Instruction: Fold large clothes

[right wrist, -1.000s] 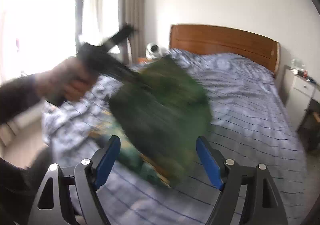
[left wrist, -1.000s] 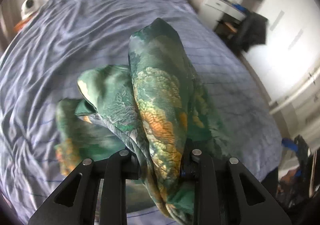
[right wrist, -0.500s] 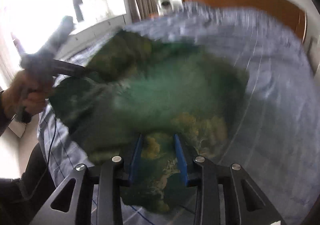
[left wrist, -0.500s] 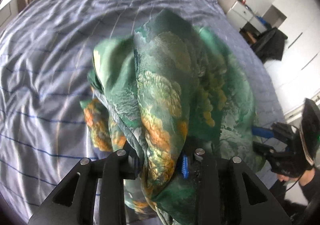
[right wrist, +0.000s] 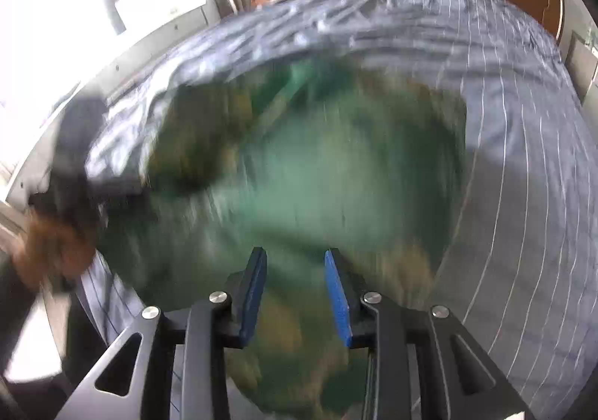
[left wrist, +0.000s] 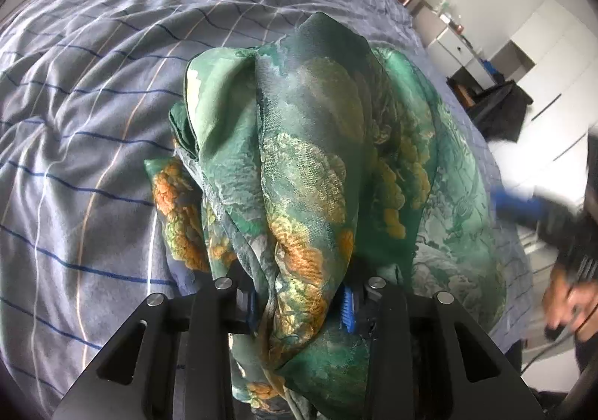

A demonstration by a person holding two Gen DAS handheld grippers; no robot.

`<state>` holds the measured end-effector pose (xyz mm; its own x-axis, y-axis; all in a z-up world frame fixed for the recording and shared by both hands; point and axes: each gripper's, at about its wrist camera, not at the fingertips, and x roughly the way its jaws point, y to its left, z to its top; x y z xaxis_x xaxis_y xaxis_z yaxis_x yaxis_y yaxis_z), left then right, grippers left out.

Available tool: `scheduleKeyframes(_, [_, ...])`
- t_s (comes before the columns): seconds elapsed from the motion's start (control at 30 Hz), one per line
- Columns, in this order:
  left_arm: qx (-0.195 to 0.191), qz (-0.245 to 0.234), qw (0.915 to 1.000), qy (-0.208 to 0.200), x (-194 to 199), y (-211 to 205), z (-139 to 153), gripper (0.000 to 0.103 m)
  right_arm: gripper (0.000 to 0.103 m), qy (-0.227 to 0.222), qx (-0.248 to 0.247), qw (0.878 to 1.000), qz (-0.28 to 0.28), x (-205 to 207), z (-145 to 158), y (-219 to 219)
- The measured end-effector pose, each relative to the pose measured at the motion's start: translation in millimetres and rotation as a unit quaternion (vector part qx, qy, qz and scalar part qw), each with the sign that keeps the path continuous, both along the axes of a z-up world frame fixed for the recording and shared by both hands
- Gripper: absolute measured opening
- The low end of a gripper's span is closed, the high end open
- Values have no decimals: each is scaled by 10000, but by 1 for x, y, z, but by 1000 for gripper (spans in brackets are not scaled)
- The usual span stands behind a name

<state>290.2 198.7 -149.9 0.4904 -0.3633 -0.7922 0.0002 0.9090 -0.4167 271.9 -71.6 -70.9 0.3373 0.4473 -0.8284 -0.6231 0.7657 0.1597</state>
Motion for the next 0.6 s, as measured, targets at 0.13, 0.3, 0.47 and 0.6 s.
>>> scheduleKeyframes(0.13, [121, -31, 9999, 17, -1, -4, 2, 33, 33, -214, 102, 9997, -35, 46, 20, 41])
scheduleKeyframes(0.3, [260, -13, 9997, 2, 1, -7, 0, 33, 33, -73, -344, 9992, -171, 100, -23, 86])
scheduleKeyframes(0.47, [359, 100, 9993, 33, 5, -9, -7, 33, 34, 25, -1001, 9949, -134, 107, -73, 111])
scheduleKeyframes(0.6, [385, 17, 9993, 13, 3, -10, -5, 35, 34, -25, -863, 9961, -177, 102, -68, 102])
